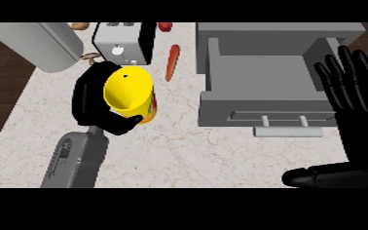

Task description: Pick up the cup, place it into the drawer and close the drawer

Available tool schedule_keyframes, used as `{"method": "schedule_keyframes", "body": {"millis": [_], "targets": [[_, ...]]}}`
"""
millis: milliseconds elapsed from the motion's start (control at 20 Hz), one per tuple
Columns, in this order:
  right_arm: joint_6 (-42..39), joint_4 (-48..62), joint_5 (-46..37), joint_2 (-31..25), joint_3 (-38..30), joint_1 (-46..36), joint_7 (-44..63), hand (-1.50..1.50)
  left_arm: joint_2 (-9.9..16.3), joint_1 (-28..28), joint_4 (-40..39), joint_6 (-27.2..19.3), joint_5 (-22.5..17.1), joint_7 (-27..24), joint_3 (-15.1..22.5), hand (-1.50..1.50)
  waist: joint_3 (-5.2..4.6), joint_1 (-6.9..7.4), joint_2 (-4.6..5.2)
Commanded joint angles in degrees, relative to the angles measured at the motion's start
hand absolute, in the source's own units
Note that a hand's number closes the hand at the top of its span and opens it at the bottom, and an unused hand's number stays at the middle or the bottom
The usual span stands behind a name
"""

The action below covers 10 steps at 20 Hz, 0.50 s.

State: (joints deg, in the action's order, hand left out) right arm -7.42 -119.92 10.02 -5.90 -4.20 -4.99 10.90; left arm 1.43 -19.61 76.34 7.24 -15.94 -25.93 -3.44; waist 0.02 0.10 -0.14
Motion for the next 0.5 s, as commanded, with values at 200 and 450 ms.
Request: {"method": "schedule_keyframes", "body": {"millis": [200,450], "targets": [[-1.05,-3.58,0.39,0.08,-0.14,4.28,-0.79,-1.5,-1.38,-10.29,6.44,-10.59,1.44,12.31,4.38,1.5,0.0,-0.51,0.0],[-0.68,-1.16,-1.2,0.08,0.27,2.13,-1.14,-1.5,-1.4,-20.01,1.92,-16.28,3.07,14.72,4.83,1.5,-0.01,-0.65,0.12]]}}
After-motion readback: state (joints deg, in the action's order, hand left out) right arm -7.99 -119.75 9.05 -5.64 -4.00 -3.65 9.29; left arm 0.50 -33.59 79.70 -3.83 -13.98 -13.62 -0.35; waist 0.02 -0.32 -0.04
